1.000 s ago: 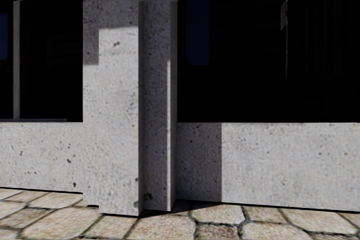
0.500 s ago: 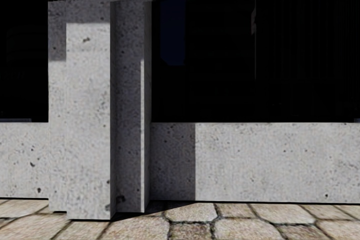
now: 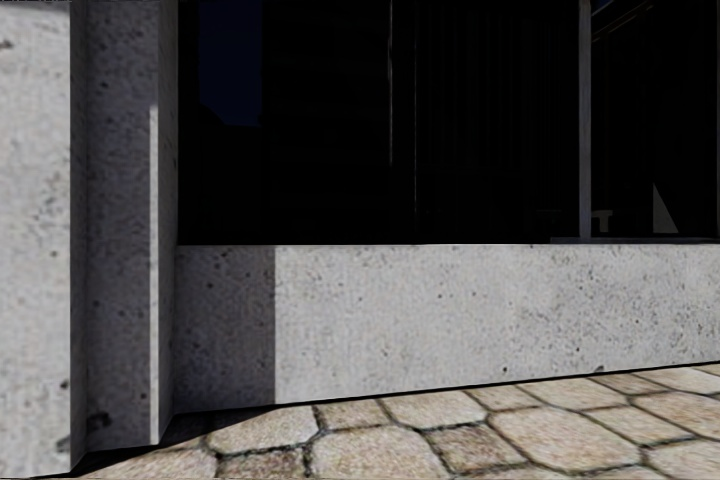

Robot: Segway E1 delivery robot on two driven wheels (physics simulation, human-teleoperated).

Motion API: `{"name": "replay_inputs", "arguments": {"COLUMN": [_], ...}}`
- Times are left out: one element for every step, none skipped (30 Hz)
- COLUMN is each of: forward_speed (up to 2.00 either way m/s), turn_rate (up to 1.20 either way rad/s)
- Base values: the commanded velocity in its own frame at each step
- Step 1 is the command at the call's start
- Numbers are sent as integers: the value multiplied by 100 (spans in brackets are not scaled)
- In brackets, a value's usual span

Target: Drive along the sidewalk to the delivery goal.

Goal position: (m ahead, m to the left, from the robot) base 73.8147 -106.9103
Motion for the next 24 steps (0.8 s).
{"name": "replay_inputs", "arguments": {"forward_speed": [0, 0, 0, 0, 0, 0, 0, 0, 0, 0, 0, 0, 0, 0, 0, 0, 0, 0, 0, 0, 0, 0, 0, 0], "turn_rate": [-68, -68, -68, -68, -68, -68, -68, -68, -68, -68, -68, -68, -68, -68, -68, -67, -66, -66, -64, -63, -63, -63, -63, -63]}}
